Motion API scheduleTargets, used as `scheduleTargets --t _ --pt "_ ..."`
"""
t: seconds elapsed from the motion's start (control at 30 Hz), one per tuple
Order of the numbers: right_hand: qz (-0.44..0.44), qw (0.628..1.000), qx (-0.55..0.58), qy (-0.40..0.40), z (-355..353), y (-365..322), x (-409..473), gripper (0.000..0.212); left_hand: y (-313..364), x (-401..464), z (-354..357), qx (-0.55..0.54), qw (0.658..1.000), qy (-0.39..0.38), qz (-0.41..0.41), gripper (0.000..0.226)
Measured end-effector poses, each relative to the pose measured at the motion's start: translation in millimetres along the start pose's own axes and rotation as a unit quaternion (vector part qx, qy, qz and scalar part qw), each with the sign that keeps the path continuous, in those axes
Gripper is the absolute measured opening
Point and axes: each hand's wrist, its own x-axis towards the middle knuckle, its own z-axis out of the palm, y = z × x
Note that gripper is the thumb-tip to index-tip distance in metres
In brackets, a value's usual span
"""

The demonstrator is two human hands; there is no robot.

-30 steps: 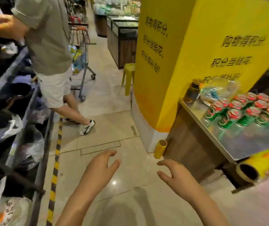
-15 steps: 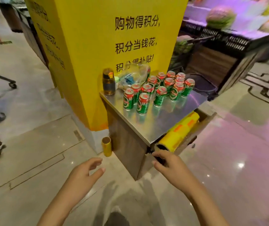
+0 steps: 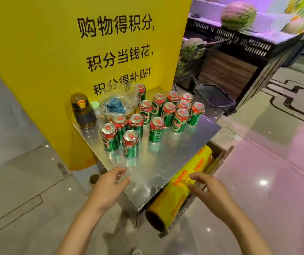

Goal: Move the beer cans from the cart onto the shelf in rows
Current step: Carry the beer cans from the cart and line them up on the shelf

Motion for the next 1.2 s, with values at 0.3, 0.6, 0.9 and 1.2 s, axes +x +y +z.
scheduleTargets --t 0.3,0.6,0.9,1.2 --pt "-0.009 0.996 0.019 -0.086 10 22 119 0.048 19 57 29 -0.072 0.996 0.021 -0.056 0.031" --pt "-0.014 0.977 0.173 -0.123 26 8 247 0.089 20 89 40 -0.122 0.963 0.159 -0.181 0.062" --pt "-0.072 0.962 0.232 -0.125 59 20 300 0.088 41 152 83 -0.221 0.921 0.285 -0.146 0.076" --pt "-0.076 0.959 0.253 -0.101 74 9 312 0.068 33 163 90 -0.232 0.895 0.348 -0.159 0.075"
